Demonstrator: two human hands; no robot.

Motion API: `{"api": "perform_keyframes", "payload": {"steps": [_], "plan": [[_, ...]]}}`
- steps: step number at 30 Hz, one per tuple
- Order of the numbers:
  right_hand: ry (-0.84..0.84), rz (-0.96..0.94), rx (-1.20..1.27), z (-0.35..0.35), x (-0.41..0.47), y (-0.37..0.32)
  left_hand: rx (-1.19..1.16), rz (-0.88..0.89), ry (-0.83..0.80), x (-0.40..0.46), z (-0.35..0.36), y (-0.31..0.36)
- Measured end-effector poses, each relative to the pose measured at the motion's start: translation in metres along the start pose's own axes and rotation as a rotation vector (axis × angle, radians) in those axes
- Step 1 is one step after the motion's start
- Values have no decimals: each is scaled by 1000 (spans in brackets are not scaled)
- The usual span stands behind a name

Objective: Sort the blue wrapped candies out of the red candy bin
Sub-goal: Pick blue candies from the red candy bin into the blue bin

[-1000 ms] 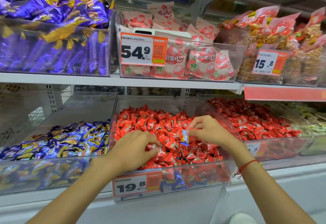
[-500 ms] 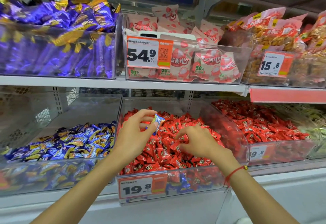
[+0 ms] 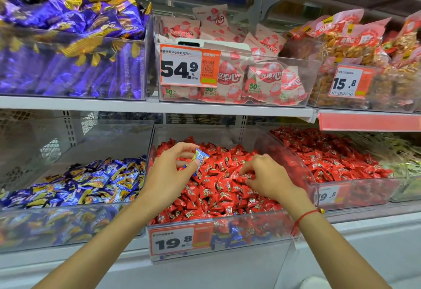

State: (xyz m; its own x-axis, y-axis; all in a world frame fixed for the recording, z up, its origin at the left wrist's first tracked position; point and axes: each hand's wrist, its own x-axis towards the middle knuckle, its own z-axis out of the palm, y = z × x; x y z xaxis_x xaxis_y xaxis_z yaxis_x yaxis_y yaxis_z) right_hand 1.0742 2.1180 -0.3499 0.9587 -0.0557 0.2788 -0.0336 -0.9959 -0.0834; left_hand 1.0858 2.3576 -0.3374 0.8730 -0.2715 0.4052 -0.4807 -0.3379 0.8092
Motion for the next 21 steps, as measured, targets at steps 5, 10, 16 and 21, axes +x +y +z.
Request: {"api": "perform_keyframes", "payload": {"steps": [5, 10, 16, 21], "plan": [[-35, -200, 308, -11, 5, -16, -28, -14, -29, -1, 3, -2], [-370, -407, 223, 27, 8, -52, -214, -35, 65, 5, -3, 5], [-68, -257, 40, 27, 17, -33, -270, -2, 124, 11, -19, 6], [-72, -151, 33, 18, 17, -22, -209, 12, 105, 7, -15, 3]]}}
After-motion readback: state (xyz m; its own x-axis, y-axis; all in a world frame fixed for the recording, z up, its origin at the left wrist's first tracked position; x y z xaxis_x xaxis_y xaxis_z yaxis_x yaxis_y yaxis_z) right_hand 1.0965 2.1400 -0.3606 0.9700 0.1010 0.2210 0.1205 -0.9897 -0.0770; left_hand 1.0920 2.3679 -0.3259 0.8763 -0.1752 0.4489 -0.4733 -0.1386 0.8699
